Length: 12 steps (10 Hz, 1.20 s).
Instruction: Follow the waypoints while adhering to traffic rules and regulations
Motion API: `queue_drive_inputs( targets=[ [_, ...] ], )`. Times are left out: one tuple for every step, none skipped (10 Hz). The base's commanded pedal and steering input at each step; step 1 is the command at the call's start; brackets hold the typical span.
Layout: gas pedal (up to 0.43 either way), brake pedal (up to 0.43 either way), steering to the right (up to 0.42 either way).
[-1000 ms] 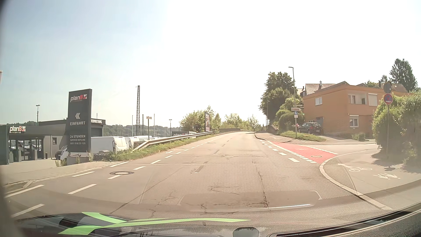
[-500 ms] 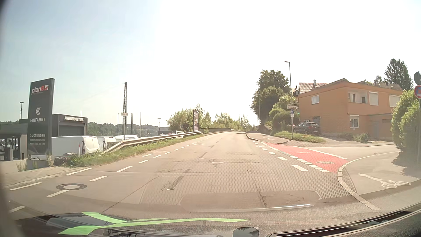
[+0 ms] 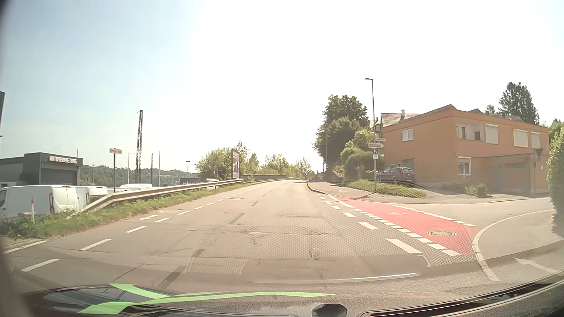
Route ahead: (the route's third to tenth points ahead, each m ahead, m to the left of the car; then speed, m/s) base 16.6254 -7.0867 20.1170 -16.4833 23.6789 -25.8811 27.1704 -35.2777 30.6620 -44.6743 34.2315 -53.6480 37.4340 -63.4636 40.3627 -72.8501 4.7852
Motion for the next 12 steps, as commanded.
queue_drive_inputs(
  targets=[
    [0.0,0.0,0.156],
    [0.0,0.0,0.17],
    [0.0,0.0,0.185],
    [0.008,0.0,0.198],
    [0.008,0.0,0.206],
    [0.008,0.0,0.214],
    [0.008,0.0,0.223],
    [0.008,0.0,0.231],
    [0.008,0.0,0.237],
    [0.008,0.0,0.25],
    [0.0,0.0,0.275],
    [0.0,0.0,0.295]
  ],
)
